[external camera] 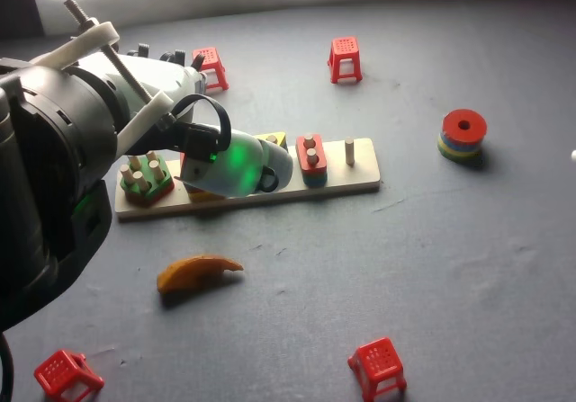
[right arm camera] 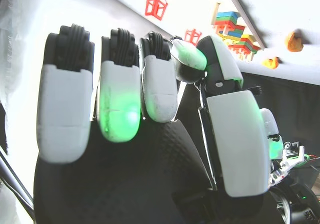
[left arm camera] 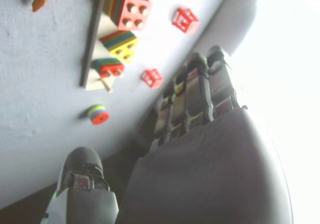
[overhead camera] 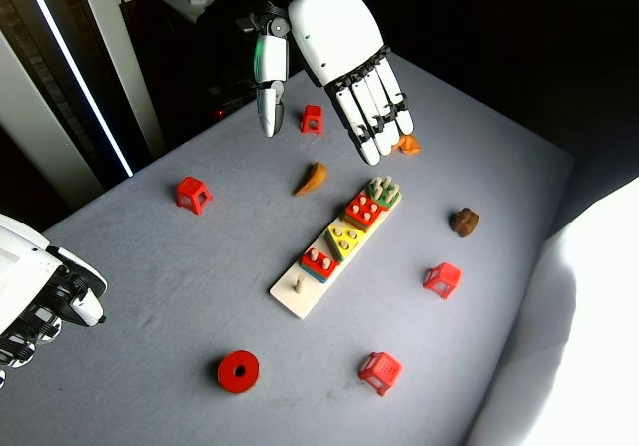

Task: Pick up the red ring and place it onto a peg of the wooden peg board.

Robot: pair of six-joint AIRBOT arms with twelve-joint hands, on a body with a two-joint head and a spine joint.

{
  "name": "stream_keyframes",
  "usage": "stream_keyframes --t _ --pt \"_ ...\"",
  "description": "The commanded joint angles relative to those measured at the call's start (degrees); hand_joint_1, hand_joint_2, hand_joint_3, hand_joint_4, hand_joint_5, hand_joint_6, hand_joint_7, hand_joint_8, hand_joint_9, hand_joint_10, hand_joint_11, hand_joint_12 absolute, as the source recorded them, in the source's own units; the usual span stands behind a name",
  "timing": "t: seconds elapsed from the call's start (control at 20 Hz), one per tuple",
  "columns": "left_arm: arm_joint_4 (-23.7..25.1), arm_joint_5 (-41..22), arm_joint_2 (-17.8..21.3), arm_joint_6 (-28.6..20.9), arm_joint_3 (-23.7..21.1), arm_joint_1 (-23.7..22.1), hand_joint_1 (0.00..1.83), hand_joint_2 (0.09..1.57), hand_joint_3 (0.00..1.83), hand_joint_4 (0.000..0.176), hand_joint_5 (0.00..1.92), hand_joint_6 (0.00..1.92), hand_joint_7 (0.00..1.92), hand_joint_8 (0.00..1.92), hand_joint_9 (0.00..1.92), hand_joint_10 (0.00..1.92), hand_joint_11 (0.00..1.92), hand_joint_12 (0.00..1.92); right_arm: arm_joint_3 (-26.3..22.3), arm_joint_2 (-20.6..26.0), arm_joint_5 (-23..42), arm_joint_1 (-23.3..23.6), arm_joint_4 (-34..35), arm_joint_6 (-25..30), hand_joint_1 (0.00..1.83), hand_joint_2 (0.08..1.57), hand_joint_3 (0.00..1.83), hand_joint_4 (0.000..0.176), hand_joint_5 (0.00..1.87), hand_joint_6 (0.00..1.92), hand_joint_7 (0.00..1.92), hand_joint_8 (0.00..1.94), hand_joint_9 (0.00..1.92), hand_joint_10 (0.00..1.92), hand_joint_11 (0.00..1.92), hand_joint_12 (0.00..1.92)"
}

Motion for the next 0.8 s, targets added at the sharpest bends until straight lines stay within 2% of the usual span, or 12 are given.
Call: stream_keyframes --t 0.0,0.1,0.4,0.75 --pt "4.95 0.02 -0.09 0.4 -0.17 -0.22 0.0 0.99 0.24 0.0 0.03 0.05 0.03 0.05 0.02 0.05 0.0 0.14 0.08 0.42 4.72 0.18 -1.58 -0.07 0.72 0.97 0.32 0.0 0.02 0.05 0.04 0.06 0.02 0.11 0.0 0.39" --pt "4.95 0.02 -0.09 0.4 -0.17 -0.22 0.0 1.09 0.03 0.0 0.04 0.0 0.05 0.0 0.03 0.0 0.0 0.09 0.08 0.41 4.72 0.18 -1.58 -0.11 0.72 1.1 0.07 0.0 0.03 0.01 0.05 0.0 0.04 0.04 0.0 0.3" --pt "4.95 0.02 -0.09 0.4 -0.16 -0.22 0.0 1.08 0.02 0.0 0.04 0.0 0.05 0.0 0.03 0.0 0.0 0.08 0.11 -0.11 7.31 0.07 -1.58 -1.14 0.73 1.12 0.03 0.0 0.04 0.0 0.06 0.0 0.05 0.03 0.0 0.25" --pt "4.95 0.02 -0.09 0.4 -0.11 -0.22 0.0 1.1 0.02 0.0 0.05 0.0 0.05 0.0 0.03 0.0 0.01 0.08 3.51 -5.46 9.1 1.11 -1.57 -3.02 0.72 1.12 0.02 0.0 0.05 0.0 0.06 0.0 0.05 0.02 0.0 0.28"
